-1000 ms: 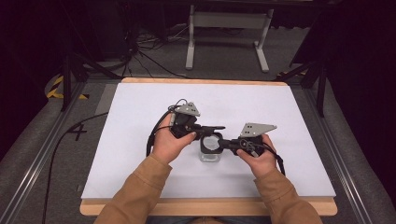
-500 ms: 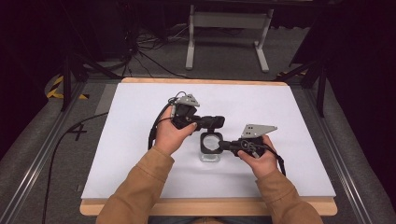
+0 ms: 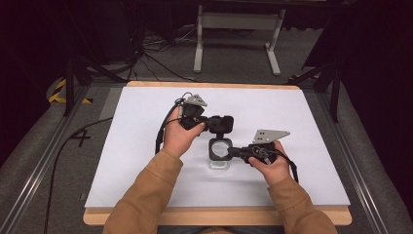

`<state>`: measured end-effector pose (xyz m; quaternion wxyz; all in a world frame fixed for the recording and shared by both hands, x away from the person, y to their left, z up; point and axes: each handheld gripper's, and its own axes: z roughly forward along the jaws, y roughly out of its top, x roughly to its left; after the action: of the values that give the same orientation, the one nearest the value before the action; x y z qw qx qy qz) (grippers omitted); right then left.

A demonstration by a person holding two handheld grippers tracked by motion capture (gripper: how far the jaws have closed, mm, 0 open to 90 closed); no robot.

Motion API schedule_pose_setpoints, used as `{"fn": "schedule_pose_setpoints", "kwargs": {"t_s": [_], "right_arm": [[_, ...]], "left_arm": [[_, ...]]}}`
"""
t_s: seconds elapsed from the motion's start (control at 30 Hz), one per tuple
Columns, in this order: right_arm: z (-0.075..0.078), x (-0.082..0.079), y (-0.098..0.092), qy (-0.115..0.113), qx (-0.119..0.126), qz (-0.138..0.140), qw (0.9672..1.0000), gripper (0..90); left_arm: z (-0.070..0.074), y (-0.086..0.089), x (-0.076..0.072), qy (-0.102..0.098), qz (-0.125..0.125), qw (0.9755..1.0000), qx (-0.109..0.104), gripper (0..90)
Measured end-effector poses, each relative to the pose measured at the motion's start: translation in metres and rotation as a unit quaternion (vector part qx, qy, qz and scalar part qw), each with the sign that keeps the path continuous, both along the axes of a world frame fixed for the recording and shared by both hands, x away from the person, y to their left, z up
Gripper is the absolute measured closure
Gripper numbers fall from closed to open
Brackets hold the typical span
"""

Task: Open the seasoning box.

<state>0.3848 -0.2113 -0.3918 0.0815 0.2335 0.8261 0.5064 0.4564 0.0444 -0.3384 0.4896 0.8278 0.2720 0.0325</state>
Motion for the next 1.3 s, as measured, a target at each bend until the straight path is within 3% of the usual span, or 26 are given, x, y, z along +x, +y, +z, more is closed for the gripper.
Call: {"fn": "schedule_pose_setpoints", "kwargs": {"t_s": [0.1, 0.37, 0.6, 0.73, 0.87, 1.07, 1.3], "right_arm": [[0.0, 0.0, 0.0, -0.001, 0.0, 0.002, 1.0, 90.0], [0.0, -0.001, 0.0, -0.004, -0.003, 0.002, 1.0, 90.0], [0.0, -0.001, 0.0, 0.001, -0.001, 0.0, 1.0, 90.0], [0.002, 0.0, 0.003, 0.002, -0.01, 0.001, 0.9999, 90.0], [0.004, 0.003, 0.007, 0.009, -0.014, 0.009, 0.9998, 86.4], [0.017, 0.005, 0.006, -0.003, -0.011, 0.017, 0.9998, 85.0], [0.026, 0.008, -0.008, -0.004, -0.009, 0.004, 0.9999, 82.2]], "left_arm": [[-0.001, -0.001, 0.002, -0.007, 0.006, 1.0, 0.001, 87.5], [-0.003, -0.001, 0.005, -0.004, 0.008, 0.9999, -0.006, 89.2], [0.005, -0.001, -0.001, -0.006, 0.005, 0.9999, 0.01, 85.5], [0.01, 0.002, -0.007, -0.008, -0.001, 1.0, -0.004, 82.8], [0.019, 0.012, -0.02, -0.013, -0.008, 0.9999, -0.007, 78.1], [0.03, 0.029, -0.041, -0.024, -0.013, 0.9996, -0.004, 71.6], [0.029, 0.052, -0.066, -0.026, -0.012, 0.9996, 0.009, 68.0]]}}
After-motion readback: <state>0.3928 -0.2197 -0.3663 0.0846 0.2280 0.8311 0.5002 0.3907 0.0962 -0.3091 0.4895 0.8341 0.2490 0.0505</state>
